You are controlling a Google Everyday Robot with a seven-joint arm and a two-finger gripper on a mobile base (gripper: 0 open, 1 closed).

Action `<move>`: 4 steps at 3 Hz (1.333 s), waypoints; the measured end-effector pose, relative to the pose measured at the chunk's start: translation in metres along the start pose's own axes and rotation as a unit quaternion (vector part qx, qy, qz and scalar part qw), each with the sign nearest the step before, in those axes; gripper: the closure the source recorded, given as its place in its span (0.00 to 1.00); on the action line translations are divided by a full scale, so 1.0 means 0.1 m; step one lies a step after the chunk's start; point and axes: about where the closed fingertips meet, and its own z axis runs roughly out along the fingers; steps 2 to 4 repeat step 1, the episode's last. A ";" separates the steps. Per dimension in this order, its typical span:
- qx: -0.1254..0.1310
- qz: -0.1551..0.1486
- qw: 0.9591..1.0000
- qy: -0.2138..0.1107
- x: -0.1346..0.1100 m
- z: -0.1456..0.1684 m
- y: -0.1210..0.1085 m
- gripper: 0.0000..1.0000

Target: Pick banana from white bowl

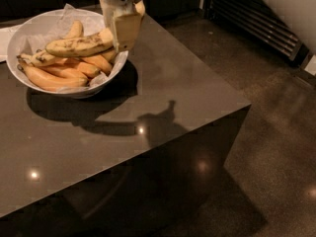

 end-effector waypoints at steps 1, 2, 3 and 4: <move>0.000 0.000 1.000 0.000 0.00 0.00 0.00 1.00; 0.000 0.000 1.000 0.000 0.00 0.00 0.00 1.00; 0.000 0.000 1.000 0.000 0.00 0.00 0.00 1.00; 0.000 0.000 1.000 0.000 0.00 0.00 0.00 1.00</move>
Offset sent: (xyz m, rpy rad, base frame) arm 0.0000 0.0000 0.0000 0.0000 0.0000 0.0000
